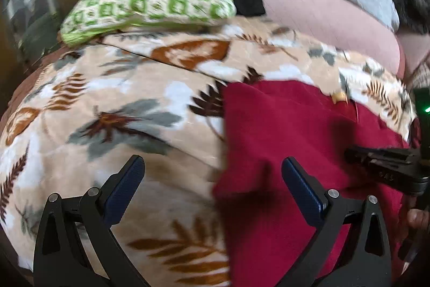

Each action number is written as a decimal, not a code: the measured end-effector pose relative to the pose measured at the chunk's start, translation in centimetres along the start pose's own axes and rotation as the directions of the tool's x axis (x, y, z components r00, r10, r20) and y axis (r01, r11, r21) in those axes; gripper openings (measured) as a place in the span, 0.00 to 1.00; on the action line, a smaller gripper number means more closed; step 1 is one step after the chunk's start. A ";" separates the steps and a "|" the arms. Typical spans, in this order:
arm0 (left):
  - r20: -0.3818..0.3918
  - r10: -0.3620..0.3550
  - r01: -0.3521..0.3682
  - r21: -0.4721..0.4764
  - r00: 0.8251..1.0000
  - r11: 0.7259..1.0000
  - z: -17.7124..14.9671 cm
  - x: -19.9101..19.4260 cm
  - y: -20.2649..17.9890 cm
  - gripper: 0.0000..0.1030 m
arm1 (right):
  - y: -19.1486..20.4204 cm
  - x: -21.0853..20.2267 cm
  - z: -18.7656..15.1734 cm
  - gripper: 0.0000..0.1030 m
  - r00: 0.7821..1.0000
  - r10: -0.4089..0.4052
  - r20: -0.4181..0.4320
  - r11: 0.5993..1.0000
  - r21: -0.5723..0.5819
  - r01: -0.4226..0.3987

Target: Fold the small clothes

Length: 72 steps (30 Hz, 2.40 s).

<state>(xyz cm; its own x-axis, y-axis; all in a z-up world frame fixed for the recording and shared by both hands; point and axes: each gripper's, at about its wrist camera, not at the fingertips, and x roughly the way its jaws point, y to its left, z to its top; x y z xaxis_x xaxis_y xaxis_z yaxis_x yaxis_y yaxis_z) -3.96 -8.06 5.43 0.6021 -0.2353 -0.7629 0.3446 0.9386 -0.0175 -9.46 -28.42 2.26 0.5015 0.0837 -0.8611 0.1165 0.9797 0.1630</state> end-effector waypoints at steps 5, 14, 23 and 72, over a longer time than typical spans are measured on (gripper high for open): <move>-0.101 0.013 -0.008 0.056 0.995 0.998 -0.8 3.2 -2.1 0.99 | -1.0 -2.5 -0.6 0.16 0.999 0.006 0.041 1.000 0.026 -0.007; -0.037 0.024 -0.020 0.098 0.999 0.995 -0.5 0.3 -3.3 0.99 | -7.0 -6.4 -1.8 0.23 0.995 0.025 0.096 0.988 0.151 -0.039; -0.009 -0.042 0.043 0.102 0.999 0.994 -0.1 -1.9 -5.0 0.99 | -20.9 -10.8 -0.6 0.52 0.857 -0.515 -0.008 0.815 0.306 0.493; 0.011 -0.025 0.024 0.088 1.000 0.996 0.2 -4.8 -3.8 0.99 | -4.5 -28.9 -0.8 0.07 0.599 -0.417 0.684 0.715 -0.160 0.681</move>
<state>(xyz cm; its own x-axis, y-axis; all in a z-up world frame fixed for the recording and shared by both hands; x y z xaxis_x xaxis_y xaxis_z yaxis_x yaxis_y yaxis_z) -7.97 -10.53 9.30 0.6009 -0.2613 -0.7554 0.4210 0.9068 0.0213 -25.13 -35.14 26.02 0.8379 -0.4830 -0.2544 0.2872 0.7864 -0.5469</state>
